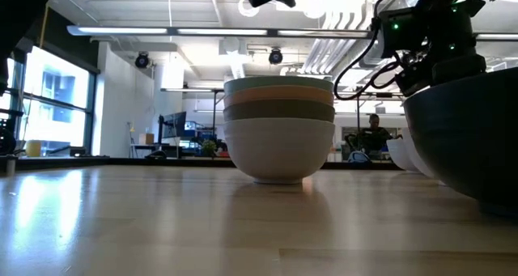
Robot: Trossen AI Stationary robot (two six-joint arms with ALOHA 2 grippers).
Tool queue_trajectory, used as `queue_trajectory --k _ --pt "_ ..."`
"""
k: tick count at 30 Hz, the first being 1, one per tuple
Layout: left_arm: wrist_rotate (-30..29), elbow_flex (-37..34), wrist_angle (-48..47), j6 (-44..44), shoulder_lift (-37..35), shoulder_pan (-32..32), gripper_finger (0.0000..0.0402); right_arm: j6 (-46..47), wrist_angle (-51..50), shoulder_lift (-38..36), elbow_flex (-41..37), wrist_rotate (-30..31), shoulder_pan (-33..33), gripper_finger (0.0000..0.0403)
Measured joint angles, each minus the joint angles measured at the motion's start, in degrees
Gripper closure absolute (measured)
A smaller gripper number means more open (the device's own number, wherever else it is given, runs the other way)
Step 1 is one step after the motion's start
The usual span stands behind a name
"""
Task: Nest bowls inside each other
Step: Stack the bottom white bowl on the blue bowl
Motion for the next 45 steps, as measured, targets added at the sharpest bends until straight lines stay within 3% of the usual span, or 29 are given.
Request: queue_trajectory --k 12,18,28,45 --pt "-0.2 0.0 -4.4 0.0 0.0 0.0 0.0268 -0.3 -2.1 -0.2 1.9 0.6 0.0 0.0403" --pt "-2.1 0.0 -8.6 0.0 0.0 0.0 0.0268 -1.5 -6.5 -0.2 7.3 1.9 0.0 0.0403" --pt "-11.7 -0.4 -15.8 0.0 -0.2 0.0 0.0268 -2.6 -12.3 -0.2 16.3 2.6 0.0 0.0403" --pt "-15.1 -0.7 -16.0 3.2 -0.7 1.0 0.0268 -2.5 -16.2 -0.2 33.0 2.3 0.0 0.0403"
